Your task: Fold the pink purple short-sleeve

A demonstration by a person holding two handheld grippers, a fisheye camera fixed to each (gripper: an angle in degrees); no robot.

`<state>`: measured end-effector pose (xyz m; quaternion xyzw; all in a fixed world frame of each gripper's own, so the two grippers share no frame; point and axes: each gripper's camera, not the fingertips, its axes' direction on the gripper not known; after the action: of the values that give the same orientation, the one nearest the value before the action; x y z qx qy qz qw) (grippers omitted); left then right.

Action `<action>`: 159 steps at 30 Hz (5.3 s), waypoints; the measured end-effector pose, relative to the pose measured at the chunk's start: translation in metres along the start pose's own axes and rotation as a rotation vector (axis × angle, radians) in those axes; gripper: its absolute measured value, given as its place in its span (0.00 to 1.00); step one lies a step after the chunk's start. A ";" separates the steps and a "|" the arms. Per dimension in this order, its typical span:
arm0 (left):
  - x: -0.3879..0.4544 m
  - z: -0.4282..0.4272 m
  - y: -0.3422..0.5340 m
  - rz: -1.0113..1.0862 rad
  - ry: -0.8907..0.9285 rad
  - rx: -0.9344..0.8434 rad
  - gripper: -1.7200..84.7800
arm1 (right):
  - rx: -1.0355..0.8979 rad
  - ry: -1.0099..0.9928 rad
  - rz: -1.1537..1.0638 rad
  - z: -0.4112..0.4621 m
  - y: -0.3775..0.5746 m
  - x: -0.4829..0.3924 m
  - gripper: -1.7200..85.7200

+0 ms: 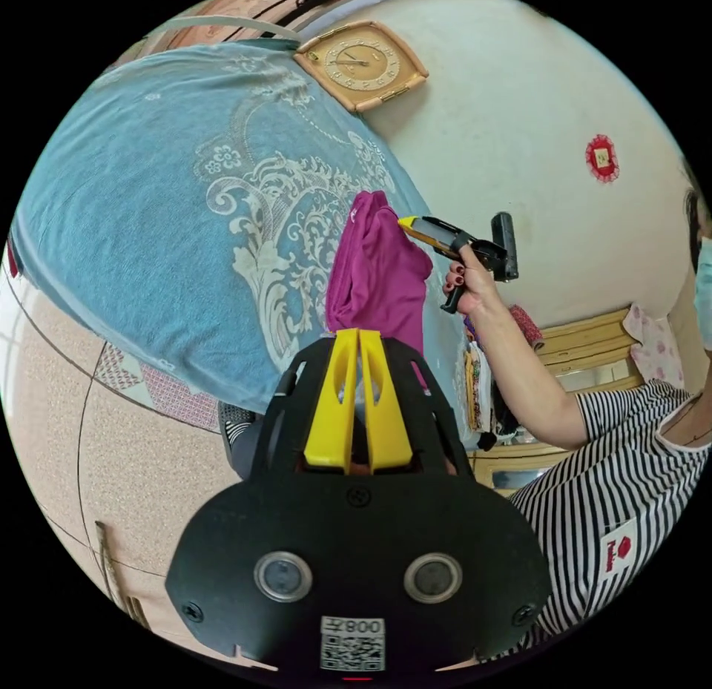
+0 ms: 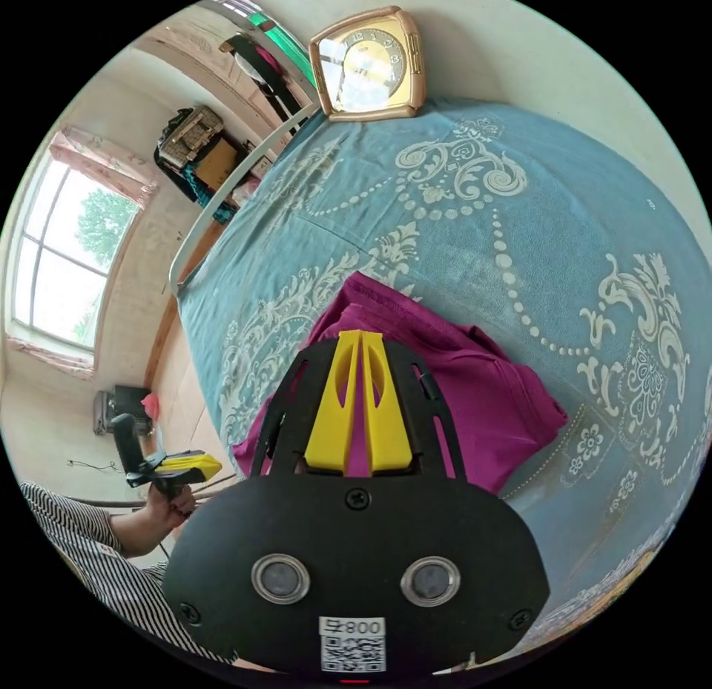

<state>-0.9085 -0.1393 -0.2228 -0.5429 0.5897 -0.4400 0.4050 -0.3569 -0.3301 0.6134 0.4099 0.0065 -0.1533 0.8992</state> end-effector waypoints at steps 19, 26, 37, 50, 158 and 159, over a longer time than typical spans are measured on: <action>0.015 0.036 -0.015 0.172 -0.229 -0.130 0.02 | -0.113 0.122 -0.119 0.039 -0.016 -0.067 0.02; 0.028 0.028 -0.010 0.213 -0.244 -0.110 0.02 | -0.022 0.041 -0.088 -0.002 0.011 -0.061 0.02; 0.022 0.029 -0.007 0.104 -0.264 -0.119 0.02 | -0.134 -0.217 0.069 -0.026 0.185 -0.048 0.02; 0.062 0.032 -0.006 0.150 -0.348 -0.092 0.04 | -0.191 0.058 -0.196 -0.011 0.230 -0.109 0.02; -0.029 0.097 0.068 -0.562 0.526 0.151 0.07 | 0.086 -0.866 0.377 0.017 0.392 0.178 0.04; -0.025 0.095 0.068 -0.550 0.517 0.146 0.06 | 0.085 -0.859 0.380 0.016 0.395 0.180 0.04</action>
<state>-0.8348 -0.1204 -0.3150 -0.5216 0.4718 -0.6955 0.1472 -0.0767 -0.1469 0.8898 0.3395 -0.4477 -0.1418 0.8150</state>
